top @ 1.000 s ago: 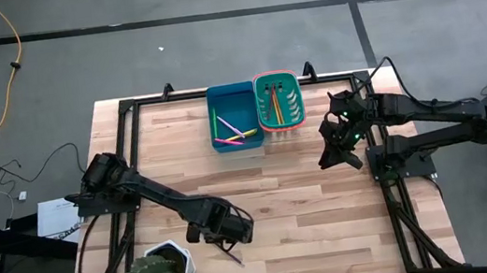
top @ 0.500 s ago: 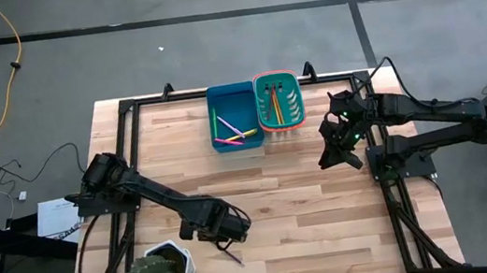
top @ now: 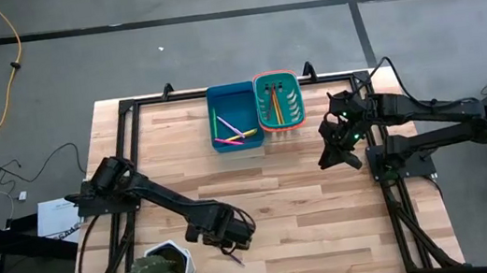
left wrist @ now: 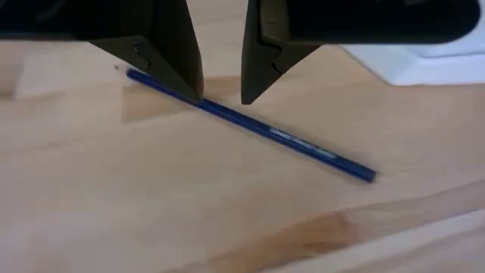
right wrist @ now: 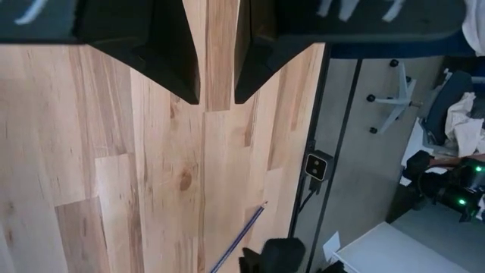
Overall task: Sort pens & pencils
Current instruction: Put the blue pencil into the green bin
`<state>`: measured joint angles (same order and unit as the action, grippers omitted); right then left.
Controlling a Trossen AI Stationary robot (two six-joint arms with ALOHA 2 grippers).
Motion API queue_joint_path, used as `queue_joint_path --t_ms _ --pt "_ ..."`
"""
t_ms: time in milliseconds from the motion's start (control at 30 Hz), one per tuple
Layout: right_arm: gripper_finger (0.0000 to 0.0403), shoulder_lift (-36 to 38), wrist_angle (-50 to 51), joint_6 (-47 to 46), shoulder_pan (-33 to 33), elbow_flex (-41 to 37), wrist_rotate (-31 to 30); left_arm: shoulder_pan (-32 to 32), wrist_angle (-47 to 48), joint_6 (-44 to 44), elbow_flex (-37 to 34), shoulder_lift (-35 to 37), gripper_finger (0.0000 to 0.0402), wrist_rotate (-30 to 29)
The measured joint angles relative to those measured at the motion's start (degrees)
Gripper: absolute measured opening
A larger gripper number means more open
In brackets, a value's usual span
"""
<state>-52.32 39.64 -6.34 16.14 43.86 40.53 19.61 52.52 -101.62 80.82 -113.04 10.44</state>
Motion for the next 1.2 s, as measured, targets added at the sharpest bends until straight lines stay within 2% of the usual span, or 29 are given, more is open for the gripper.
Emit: queue_joint_path --t_ms 200,400,533,833,1033,1200 --pt "0.0075 -0.64 0.4 0.39 0.0 0.0 -0.06 1.77 -0.03 5.7 0.4 -0.61 0.0078 -0.38" --pt "0.0075 -1.85 -1.87 -0.52 0.0 0.0 -0.22 3.91 4.08 9.25 0.33 -0.61 0.0078 -0.9" --pt "0.0075 -3.52 -5.94 -3.5 0.0 0.0 -0.22 4.23 6.56 16.98 0.33 -0.61 0.0078 -1.07" --pt "0.0075 -7.41 -13.39 -12.08 0.0 0.0 -0.49 4.05 10.42 35.78 0.33 -0.61 0.0078 -5.61" --pt "0.0075 -7.73 -15.21 -14.73 0.12 0.0 -3.23 4.03 10.41 45.16 0.33 -0.61 0.0078 -7.92" --pt "0.0075 -7.73 -15.52 -15.92 1.8 0.0 -3.28 4.02 10.05 52.98 0.33 -0.61 0.0078 -10.27"
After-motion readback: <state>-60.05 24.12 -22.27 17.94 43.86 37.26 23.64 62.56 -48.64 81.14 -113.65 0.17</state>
